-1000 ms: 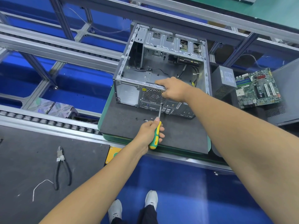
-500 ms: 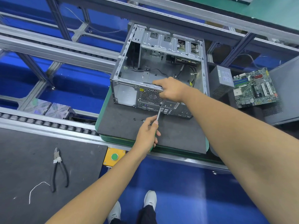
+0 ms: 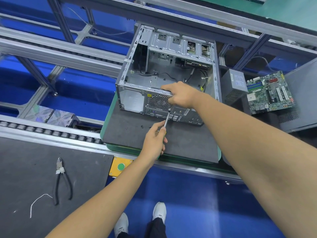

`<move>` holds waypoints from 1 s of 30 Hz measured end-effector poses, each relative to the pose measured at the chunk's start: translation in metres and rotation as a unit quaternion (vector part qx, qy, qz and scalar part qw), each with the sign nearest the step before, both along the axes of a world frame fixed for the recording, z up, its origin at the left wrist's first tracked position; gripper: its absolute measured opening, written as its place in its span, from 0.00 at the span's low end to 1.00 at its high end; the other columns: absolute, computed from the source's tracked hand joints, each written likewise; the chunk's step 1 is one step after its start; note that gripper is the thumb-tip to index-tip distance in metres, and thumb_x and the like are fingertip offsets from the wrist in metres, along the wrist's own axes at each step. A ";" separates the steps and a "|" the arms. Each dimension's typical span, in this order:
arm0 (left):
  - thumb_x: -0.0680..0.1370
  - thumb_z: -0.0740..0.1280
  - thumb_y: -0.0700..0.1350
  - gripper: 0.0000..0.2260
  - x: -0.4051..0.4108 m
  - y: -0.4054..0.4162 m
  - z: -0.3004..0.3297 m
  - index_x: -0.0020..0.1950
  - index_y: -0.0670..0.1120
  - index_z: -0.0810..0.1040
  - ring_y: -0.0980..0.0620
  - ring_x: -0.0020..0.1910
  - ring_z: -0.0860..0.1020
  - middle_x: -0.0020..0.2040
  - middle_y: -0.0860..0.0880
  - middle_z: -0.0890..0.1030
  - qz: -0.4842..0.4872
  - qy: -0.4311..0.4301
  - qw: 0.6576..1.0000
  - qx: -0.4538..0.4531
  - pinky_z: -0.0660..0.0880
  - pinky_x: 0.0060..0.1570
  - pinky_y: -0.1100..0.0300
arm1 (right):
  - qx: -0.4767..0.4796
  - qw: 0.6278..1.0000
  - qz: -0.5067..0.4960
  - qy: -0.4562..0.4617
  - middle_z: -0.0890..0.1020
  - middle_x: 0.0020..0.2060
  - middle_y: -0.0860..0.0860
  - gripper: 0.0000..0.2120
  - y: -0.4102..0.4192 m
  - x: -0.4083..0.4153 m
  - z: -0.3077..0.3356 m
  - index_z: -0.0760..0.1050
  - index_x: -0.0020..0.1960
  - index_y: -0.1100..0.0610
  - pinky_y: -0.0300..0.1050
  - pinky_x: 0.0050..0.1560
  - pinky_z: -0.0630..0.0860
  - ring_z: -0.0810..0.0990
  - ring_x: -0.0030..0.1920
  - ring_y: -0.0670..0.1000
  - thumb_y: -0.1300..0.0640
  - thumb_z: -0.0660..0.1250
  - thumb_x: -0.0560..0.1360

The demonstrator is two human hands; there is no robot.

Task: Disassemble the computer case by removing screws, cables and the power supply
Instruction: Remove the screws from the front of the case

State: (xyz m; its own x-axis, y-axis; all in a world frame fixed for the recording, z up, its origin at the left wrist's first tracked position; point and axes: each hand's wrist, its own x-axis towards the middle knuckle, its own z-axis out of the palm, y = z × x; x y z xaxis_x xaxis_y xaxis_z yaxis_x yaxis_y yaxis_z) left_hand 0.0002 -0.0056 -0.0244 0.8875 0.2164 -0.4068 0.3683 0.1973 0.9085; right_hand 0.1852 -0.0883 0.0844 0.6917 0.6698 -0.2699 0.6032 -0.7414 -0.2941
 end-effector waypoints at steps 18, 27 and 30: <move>0.81 0.69 0.52 0.09 0.003 -0.017 -0.015 0.49 0.47 0.76 0.54 0.28 0.74 0.33 0.51 0.75 0.080 -0.005 0.996 0.028 0.76 0.28 0.61 | 0.013 1.000 0.002 0.008 0.75 0.31 0.55 0.23 -0.001 0.002 -0.002 0.72 0.67 0.53 0.47 0.30 0.64 0.70 0.30 0.51 0.61 0.64 0.72; 0.77 0.76 0.47 0.12 0.042 -0.043 -0.002 0.49 0.53 0.72 0.56 0.42 0.84 0.46 0.55 0.83 0.284 -0.017 0.958 0.028 0.84 0.45 0.46 | 0.023 1.000 0.002 0.007 0.76 0.32 0.52 0.27 -0.001 0.002 -0.002 0.72 0.71 0.52 0.45 0.30 0.62 0.72 0.30 0.48 0.61 0.65 0.72; 0.75 0.77 0.44 0.14 0.054 -0.049 0.000 0.50 0.52 0.72 0.58 0.43 0.84 0.48 0.55 0.84 0.318 -0.039 0.947 0.013 0.84 0.46 0.48 | 0.020 1.000 0.003 0.001 0.77 0.32 0.52 0.25 -0.001 0.002 -0.003 0.74 0.69 0.53 0.45 0.29 0.63 0.72 0.30 0.47 0.61 0.65 0.72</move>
